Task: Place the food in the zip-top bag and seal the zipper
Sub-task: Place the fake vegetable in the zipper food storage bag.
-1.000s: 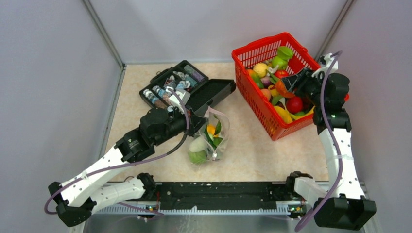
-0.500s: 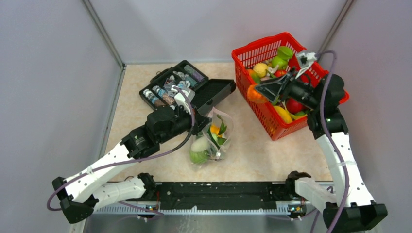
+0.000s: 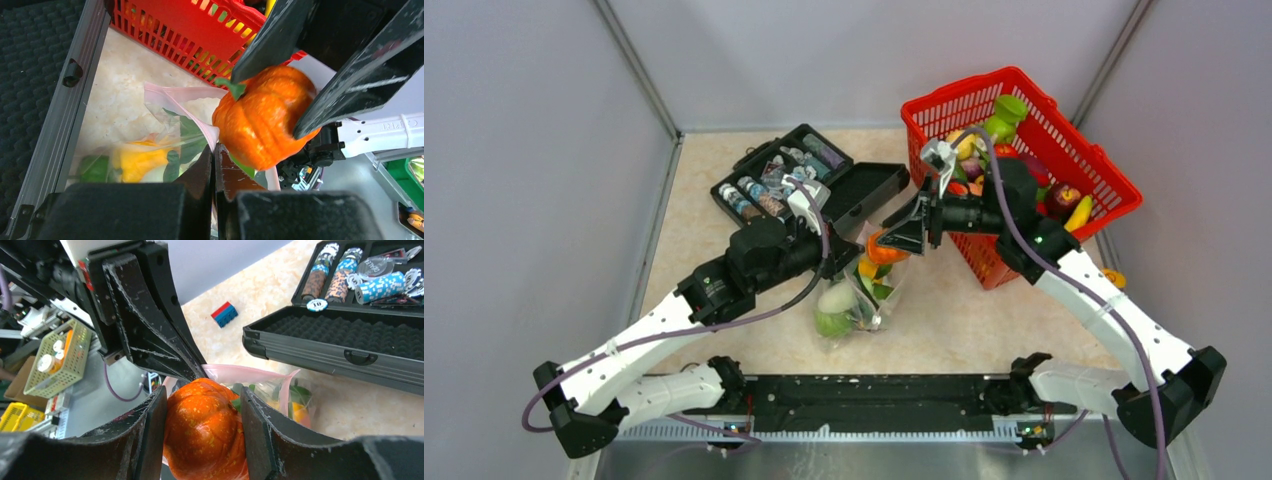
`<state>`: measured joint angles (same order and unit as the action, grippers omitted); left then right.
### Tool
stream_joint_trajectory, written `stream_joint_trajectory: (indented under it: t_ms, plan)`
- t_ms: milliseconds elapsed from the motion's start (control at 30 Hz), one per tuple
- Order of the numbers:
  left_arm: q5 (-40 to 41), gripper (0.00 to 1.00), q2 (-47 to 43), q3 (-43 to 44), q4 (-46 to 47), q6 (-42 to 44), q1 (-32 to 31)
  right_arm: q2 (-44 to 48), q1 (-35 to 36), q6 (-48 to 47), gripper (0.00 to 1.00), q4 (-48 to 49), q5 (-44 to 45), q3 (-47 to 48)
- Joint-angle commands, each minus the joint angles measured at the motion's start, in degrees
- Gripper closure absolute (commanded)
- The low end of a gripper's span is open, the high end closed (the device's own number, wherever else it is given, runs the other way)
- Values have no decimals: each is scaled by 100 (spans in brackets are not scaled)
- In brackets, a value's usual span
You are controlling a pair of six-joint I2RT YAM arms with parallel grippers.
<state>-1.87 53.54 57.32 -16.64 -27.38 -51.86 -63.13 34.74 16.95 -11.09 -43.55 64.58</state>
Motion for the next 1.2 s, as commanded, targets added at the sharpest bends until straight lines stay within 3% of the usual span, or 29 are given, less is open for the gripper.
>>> stream_joint_trajectory:
  t_ms: [0, 133, 300, 433, 633, 733, 967, 1167]
  plan:
    - [-44, 100, -23, 253, 344, -49, -9, -119, 346, -449, 86, -123, 499, 33]
    - [-14, 100, -36, 245, 355, -49, -9, -242, 509, -731, 78, -513, 685, 109]
    - [36, 100, -79, 228, 380, -40, -9, -141, 516, -846, 48, -492, 855, 14]
    - [65, 100, -98, 212, 372, -35, -9, -73, 516, -853, 39, -475, 898, 1]
    - [70, 100, -102, 192, 356, -40, -9, -8, 516, -881, 37, -515, 962, 1]
    - [101, 100, -123, 192, 352, -33, -9, 53, 516, -1013, 40, -773, 1033, 92]
    - [114, 100, -110, 200, 352, -22, -9, 670, 521, -1036, 38, -1429, 2661, 134]
    - [214, 100, -46, 209, 389, -22, -9, 694, 516, -649, 38, -1826, 2903, -167]
